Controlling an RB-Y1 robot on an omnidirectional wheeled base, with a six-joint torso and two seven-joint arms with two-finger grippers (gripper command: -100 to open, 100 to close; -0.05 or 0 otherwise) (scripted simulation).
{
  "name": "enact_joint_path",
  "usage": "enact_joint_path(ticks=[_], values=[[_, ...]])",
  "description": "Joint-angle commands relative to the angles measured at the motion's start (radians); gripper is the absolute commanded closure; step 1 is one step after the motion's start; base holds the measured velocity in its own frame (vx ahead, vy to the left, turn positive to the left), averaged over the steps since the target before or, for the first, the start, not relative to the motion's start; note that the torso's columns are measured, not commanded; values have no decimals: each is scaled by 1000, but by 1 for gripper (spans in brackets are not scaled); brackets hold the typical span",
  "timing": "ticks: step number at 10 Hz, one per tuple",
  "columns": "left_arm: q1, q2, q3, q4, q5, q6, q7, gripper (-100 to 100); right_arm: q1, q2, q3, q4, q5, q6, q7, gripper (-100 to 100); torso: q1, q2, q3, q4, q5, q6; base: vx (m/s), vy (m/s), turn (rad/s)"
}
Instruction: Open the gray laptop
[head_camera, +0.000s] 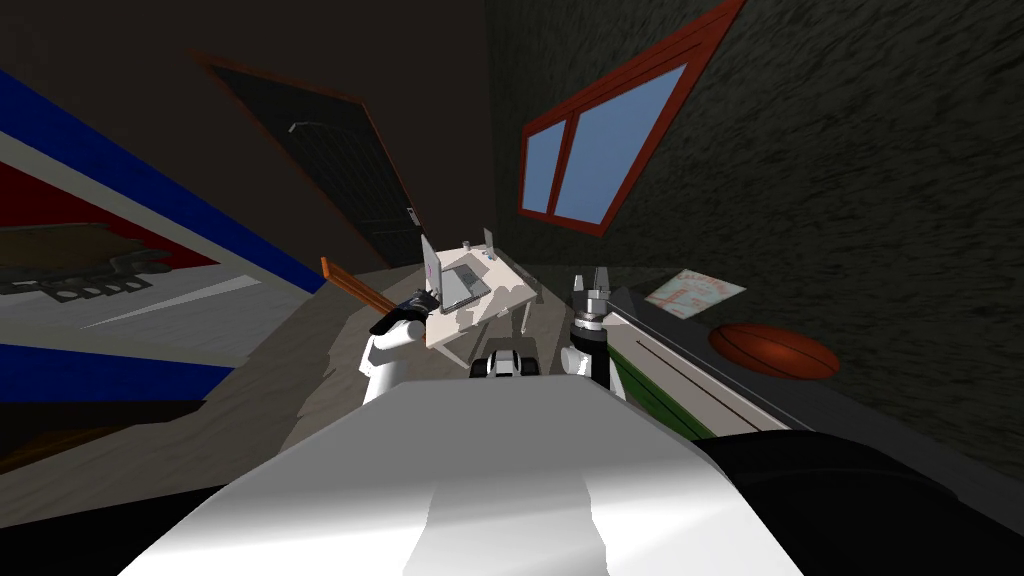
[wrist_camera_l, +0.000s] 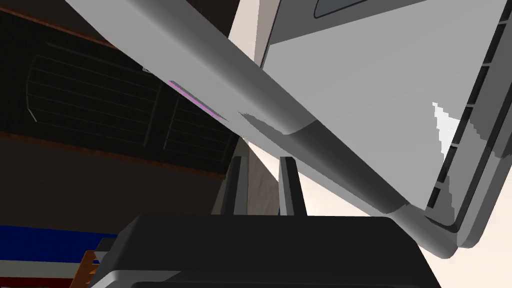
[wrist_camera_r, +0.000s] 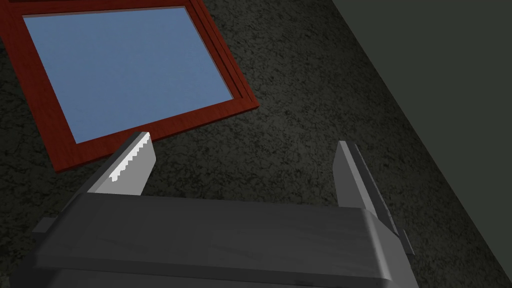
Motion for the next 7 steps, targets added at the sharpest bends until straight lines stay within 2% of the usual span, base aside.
enact_joint_path(ticks=[1,7], values=[[-5,-19,-10,45,2,-57,0,-100,0,0,0,0,0,0,0,0,-1,-3,-2,-4,3,3,-25,34,21],[-20,-32,-33,150,7,-184,1,-100,0,0,0,0,0,0,0,0,-1,-8,-5,-5,2,1,-25,7,-6]])
